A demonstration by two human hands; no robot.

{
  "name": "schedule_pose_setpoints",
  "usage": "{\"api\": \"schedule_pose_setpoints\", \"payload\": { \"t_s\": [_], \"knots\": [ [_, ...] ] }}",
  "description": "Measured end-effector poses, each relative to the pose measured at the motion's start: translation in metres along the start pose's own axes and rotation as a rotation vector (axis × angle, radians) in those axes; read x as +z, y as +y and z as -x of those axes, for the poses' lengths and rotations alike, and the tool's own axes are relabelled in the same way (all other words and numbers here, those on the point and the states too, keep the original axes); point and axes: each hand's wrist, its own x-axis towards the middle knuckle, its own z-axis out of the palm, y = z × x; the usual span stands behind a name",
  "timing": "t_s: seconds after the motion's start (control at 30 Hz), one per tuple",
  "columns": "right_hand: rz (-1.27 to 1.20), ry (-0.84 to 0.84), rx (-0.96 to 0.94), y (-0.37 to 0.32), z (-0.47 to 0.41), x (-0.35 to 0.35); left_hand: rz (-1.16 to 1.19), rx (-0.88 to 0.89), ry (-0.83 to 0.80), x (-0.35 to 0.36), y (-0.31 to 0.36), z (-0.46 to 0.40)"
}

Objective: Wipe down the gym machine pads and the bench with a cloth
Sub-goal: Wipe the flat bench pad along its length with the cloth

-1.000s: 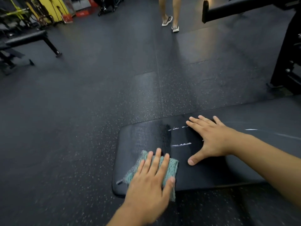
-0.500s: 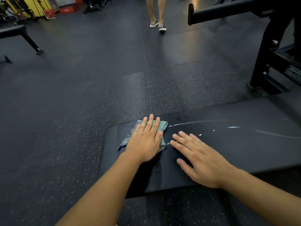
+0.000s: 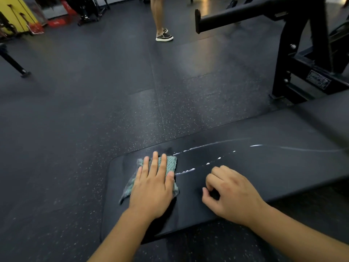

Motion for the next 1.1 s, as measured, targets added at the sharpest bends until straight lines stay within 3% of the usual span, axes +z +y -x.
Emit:
{"api": "schedule_pose_setpoints", "payload": {
  "t_s": [0.2,0.37,0.53,0.7,0.83,0.93,1.1],
  "knots": [
    [-0.027,-0.010,0.076,0.001,-0.002,-0.002,-0.006,0.246,-0.074,0.003,0.059,-0.075],
    [-0.057,-0.010,0.095,0.006,0.002,-0.007,-0.066,0.521,-0.126,0.001,0.051,-0.010],
    [-0.072,-0.020,0.091,0.001,0.000,-0.008,-0.115,0.339,-0.113,-0.009,0.009,0.004],
    [-0.098,0.037,0.113,0.002,-0.003,-0.006,-0.008,0.143,-0.047,0.007,0.062,-0.073],
    [-0.158,0.099,0.042,0.004,0.001,-0.012,-0.066,0.411,-0.094,0.014,0.100,-0.054],
    [-0.155,0.106,0.015,0.005,0.003,-0.014,-0.074,0.501,-0.108,0.008,0.066,-0.029],
    [-0.153,0.075,0.049,0.002,-0.002,-0.010,-0.049,0.170,-0.068,0.002,0.037,-0.056]
  ]
}}
